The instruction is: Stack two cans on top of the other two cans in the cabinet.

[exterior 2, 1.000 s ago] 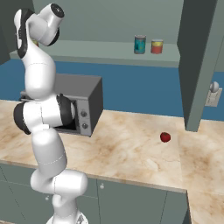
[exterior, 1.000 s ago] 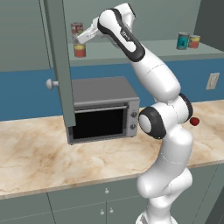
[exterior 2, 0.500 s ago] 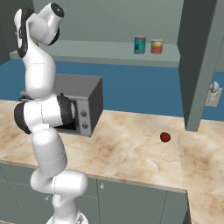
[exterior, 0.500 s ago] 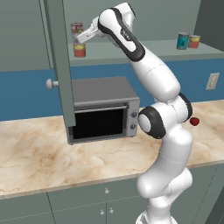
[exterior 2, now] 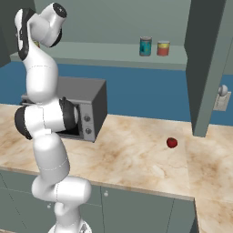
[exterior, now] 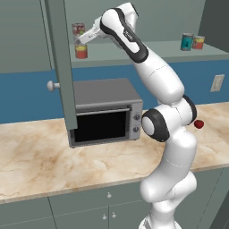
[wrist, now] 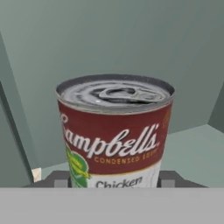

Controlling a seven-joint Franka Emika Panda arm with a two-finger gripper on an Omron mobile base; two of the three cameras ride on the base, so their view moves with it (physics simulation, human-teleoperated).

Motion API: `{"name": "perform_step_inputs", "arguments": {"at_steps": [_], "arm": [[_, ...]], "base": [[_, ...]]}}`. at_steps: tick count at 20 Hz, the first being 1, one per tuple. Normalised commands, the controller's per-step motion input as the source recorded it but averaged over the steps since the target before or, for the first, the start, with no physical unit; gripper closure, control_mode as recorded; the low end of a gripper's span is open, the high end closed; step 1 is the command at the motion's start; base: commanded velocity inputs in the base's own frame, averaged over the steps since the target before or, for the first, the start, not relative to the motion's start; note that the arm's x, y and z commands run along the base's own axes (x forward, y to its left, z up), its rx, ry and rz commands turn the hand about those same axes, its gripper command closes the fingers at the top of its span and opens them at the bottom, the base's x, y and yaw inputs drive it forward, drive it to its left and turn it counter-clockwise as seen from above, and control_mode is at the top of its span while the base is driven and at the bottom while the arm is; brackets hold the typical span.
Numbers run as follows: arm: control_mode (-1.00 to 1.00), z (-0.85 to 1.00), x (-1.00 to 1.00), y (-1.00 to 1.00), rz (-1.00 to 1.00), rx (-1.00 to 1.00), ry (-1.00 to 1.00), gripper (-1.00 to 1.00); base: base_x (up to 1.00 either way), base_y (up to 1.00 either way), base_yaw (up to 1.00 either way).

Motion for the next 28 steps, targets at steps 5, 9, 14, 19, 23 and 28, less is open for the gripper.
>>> {"name": "perform_step_inputs", "arguments": {"at_steps": [5, 9, 14, 19, 23, 28], "arm": [[-1.0, 0.0, -0.04, -0.06, 0.0, 0.0, 0.0, -1.0], [-1.0, 0.0, -0.11, -0.12, 0.0, 0.0, 0.0, -1.0], [-1.0, 0.0, -0.16, -0.13, 0.0, 0.0, 0.0, -1.0], [-1.0, -0.05, -0.34, -0.2, 0.0, 0.0, 0.0, -1.0], [-1.0, -0.08, -0.45, -0.21, 0.0, 0.0, 0.0, -1.0], [-1.0, -0.12, -0.45, -0.41, -0.1, 0.0, 0.0, -1.0]], "base": [[0.0, 0.0, 0.0], [0.0, 0.0, 0.0], [0.0, 0.0, 0.0], [0.0, 0.0, 0.0], [0.0, 0.0, 0.0], [0.0, 0.0, 0.0]]}}
